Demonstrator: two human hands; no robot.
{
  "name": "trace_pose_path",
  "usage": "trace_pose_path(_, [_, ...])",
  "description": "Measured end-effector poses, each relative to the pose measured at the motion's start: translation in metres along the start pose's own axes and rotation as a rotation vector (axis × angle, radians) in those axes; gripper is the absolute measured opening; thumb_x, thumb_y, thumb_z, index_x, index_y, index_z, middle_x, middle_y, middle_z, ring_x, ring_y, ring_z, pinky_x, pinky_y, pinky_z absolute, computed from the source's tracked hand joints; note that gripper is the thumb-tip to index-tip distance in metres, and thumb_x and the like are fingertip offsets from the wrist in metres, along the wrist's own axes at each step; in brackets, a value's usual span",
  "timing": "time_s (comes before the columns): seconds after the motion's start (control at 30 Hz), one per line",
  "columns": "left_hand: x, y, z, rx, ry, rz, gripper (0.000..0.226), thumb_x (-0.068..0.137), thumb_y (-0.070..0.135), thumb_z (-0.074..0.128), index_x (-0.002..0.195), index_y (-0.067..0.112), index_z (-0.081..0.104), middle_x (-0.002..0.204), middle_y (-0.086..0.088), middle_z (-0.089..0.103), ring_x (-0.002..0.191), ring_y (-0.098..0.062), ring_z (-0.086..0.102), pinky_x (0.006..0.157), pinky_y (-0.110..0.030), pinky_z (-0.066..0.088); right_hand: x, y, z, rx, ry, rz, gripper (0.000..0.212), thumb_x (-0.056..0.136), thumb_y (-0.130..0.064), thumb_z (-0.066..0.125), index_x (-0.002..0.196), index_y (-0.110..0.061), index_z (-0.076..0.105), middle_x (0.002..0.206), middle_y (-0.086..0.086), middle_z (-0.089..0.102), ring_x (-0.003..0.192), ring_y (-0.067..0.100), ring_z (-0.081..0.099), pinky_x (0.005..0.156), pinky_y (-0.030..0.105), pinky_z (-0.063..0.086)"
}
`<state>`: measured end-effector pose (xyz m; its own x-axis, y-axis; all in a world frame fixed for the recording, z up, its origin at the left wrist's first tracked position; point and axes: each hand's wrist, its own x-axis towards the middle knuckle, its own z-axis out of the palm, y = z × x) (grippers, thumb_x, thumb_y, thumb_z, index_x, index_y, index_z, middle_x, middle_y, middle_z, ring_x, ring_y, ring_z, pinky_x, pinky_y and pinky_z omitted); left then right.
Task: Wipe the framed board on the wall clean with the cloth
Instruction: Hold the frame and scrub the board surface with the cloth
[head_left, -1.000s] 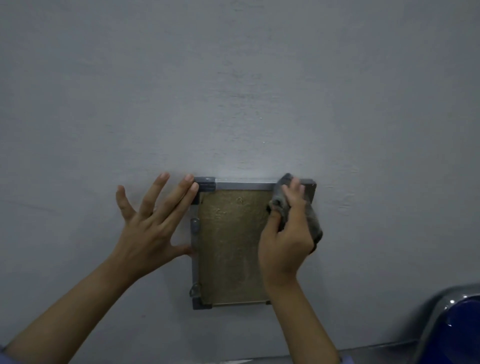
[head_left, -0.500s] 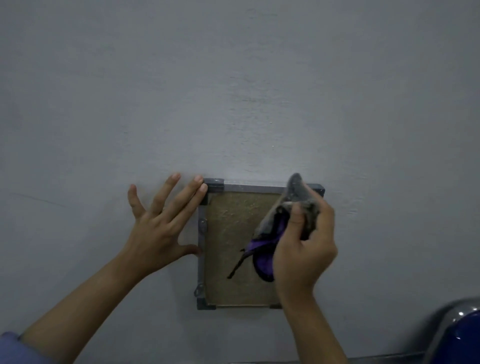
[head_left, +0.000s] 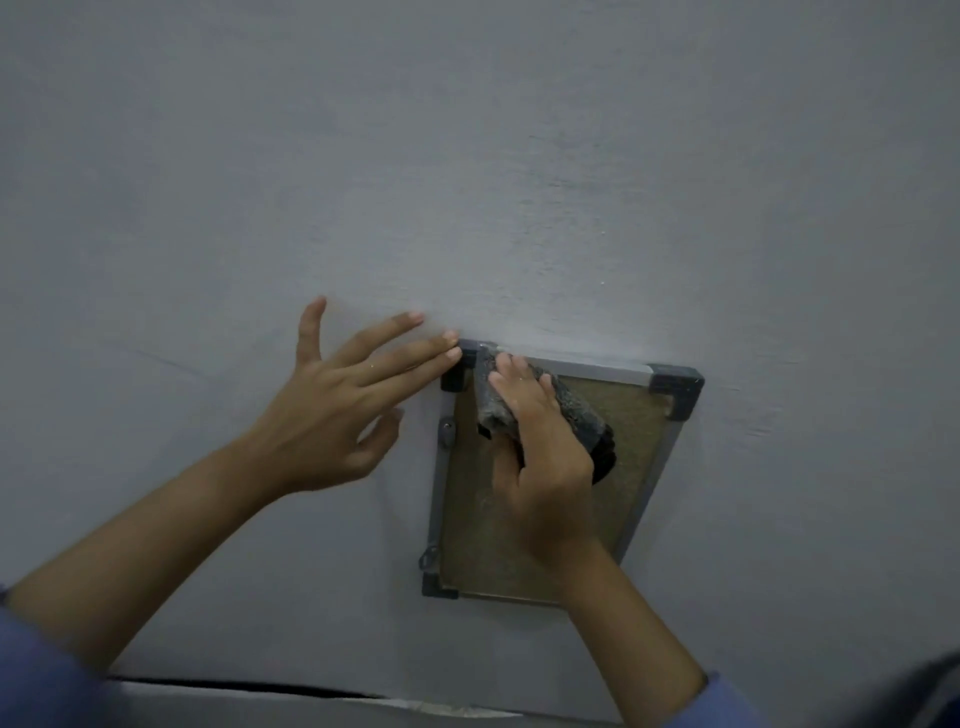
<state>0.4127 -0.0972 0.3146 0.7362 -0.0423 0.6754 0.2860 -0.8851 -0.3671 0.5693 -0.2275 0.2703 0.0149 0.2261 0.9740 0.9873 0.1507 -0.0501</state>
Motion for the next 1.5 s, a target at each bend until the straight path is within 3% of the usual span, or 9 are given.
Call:
trace_pose_path(0.17, [0.004,-0.007,-0.004,0.043,0.023,0.057,0.057,0.085,0.013,0.046,0.141,0.02,0.043,0.147,0.003,0.042,0.138,-0.021,0.033,0.106,-0.066,0.008,-0.021,0.008,0.008,-0.118,-0.166,-0.277,0.024,0.094,-0.001,0.049,0.108,0.001,0.068,0.119,0.016,0.064,0.117,0.027,0.058,0.104,0.04,0.042])
trace_pose_path(0.37, [-0.009,-0.002,0.018,0.177,-0.018,0.026,0.071,0.09,0.051,0.046,0.15,0.019,0.026,0.157,0.001,0.024,0.145,-0.025,0.019,0.102,-0.071,0.0,-0.081,0.012,0.019,-0.125,-0.334,-0.383,0.021,0.093,-0.004,0.051,0.101,-0.003,0.071,0.118,0.013,0.066,0.117,0.024,0.059,0.108,0.035,0.036])
trace_pose_path(0.5, [-0.012,-0.001,0.025,0.273,-0.007,-0.006,0.082,0.088,0.067,0.041,0.152,0.021,0.018,0.158,0.003,0.018,0.146,-0.025,0.013,0.104,-0.064,-0.015,-0.134,0.001,0.017,-0.074,-0.529,-0.37,0.037,0.1,-0.004,0.036,0.097,-0.005,0.072,0.117,0.011,0.067,0.115,0.021,0.06,0.098,0.037,0.049])
trace_pose_path(0.83, [-0.014,0.011,0.028,0.318,0.042,-0.082,0.093,0.081,0.066,0.055,0.152,0.022,0.016,0.158,0.004,0.016,0.146,-0.022,0.014,0.103,-0.067,-0.007,-0.088,-0.014,-0.012,0.22,-0.107,0.149,0.028,0.096,-0.002,0.043,0.118,0.005,0.059,0.123,0.018,0.059,0.12,0.024,0.055,0.102,0.036,0.046])
trace_pose_path(1.03, [-0.013,0.016,0.031,0.318,0.043,-0.119,0.093,0.081,0.067,0.055,0.152,0.02,0.019,0.157,0.002,0.021,0.145,-0.024,0.019,0.1,-0.07,0.006,-0.099,-0.006,0.008,-0.072,-0.332,-0.184,0.03,0.1,-0.006,0.04,0.109,-0.002,0.068,0.121,0.015,0.064,0.118,0.025,0.058,0.102,0.044,0.044])
trace_pose_path(1.2, [-0.016,0.022,0.039,0.293,-0.043,-0.165,0.119,0.066,0.077,0.06,0.153,0.017,0.006,0.159,0.002,0.006,0.146,-0.027,0.01,0.097,-0.074,0.007,-0.159,-0.004,0.025,-0.126,-0.522,-0.328,0.043,0.101,-0.003,0.034,0.094,-0.009,0.075,0.111,0.006,0.07,0.109,0.017,0.064,0.101,0.037,0.042])
trace_pose_path(1.27, [-0.015,0.024,0.041,0.279,-0.073,-0.181,0.127,0.06,0.077,0.065,0.152,0.016,0.002,0.159,0.001,0.003,0.146,-0.026,0.008,0.097,-0.074,0.006,-0.169,-0.006,0.023,-0.111,-0.599,-0.326,0.029,0.094,0.001,0.049,0.093,-0.011,0.076,0.11,0.005,0.071,0.107,0.016,0.065,0.1,0.034,0.043])
trace_pose_path(1.37, [-0.014,0.026,0.039,0.255,-0.079,-0.187,0.132,0.056,0.075,0.069,0.152,0.016,0.0,0.159,-0.001,0.006,0.146,-0.024,0.009,0.097,-0.074,0.004,-0.174,-0.009,0.009,0.074,-0.723,-0.091,0.039,0.063,0.01,0.079,0.1,-0.004,0.073,0.11,0.009,0.07,0.102,0.02,0.067,0.094,0.03,0.05])
trace_pose_path(1.5, [-0.014,0.027,0.04,0.219,-0.067,-0.194,0.134,0.054,0.072,0.073,0.152,0.016,0.002,0.159,-0.001,0.007,0.146,-0.023,0.008,0.098,-0.074,0.003,-0.146,-0.023,-0.03,0.388,-0.539,0.555,0.049,0.08,0.005,0.062,0.115,-0.028,0.062,0.103,-0.018,0.069,0.087,-0.001,0.065,0.079,0.003,0.043])
